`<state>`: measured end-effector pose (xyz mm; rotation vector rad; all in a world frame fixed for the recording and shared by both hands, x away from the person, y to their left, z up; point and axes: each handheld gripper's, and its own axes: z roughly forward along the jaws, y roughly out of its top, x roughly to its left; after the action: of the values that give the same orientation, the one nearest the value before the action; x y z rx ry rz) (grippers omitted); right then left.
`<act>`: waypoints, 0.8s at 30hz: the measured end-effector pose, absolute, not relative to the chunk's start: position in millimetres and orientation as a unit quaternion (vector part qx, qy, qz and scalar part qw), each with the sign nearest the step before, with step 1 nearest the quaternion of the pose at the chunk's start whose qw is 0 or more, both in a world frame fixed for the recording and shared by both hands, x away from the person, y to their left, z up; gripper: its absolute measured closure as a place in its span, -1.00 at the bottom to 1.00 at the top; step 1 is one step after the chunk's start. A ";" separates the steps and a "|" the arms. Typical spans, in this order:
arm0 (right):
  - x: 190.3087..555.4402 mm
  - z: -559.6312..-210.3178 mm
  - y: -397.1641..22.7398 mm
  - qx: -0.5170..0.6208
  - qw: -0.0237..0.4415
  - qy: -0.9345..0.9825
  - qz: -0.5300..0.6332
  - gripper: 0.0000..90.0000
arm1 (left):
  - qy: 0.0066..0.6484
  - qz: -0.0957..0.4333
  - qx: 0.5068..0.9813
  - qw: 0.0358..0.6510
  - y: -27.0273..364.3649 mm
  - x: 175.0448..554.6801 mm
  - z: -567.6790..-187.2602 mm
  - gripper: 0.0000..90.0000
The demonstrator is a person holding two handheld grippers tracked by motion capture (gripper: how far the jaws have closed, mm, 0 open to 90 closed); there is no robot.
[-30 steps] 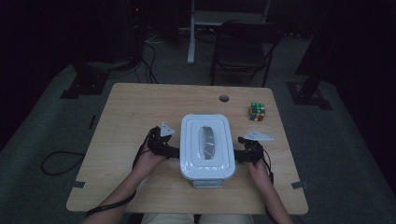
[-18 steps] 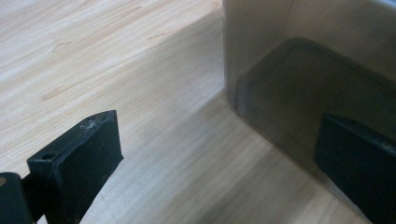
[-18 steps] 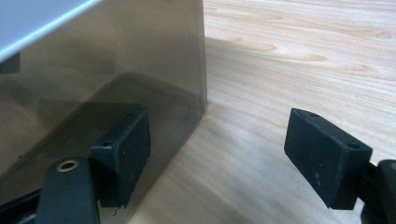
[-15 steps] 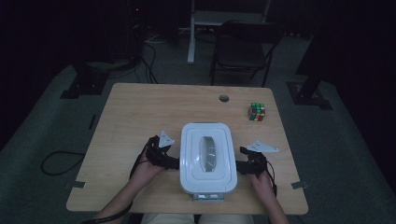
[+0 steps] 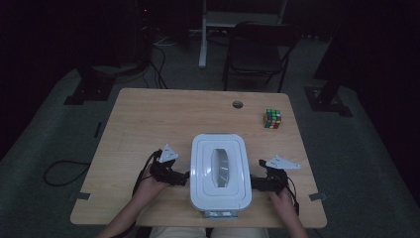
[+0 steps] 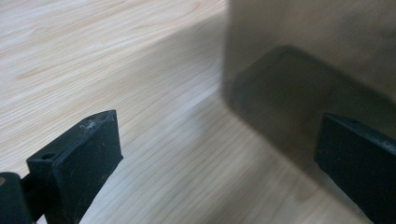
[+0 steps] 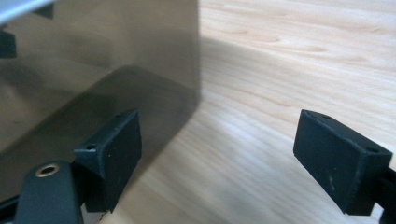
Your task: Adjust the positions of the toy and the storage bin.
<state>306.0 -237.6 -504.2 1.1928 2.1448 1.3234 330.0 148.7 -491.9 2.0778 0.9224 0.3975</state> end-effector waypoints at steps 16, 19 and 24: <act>345.9 -506.9 -281.5 0.499 0.175 0.698 0.483 -0.73 | 0.417 0.125 0.802 0.409 218.5 319.7 -508.7 -0.96; 358.1 -503.9 -288.3 0.513 0.205 0.685 0.474 -0.73 | 0.418 0.139 0.801 0.406 232.1 313.2 -507.5 -0.97; 381.9 -499.1 -299.9 0.539 0.240 0.663 0.460 -0.73 | 0.438 0.145 0.791 0.402 244.9 307.6 -508.2 -0.97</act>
<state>381.9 -299.9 -499.1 1.4766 1.8158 1.2593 307.6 244.9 -508.2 1.9996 1.1059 0.3672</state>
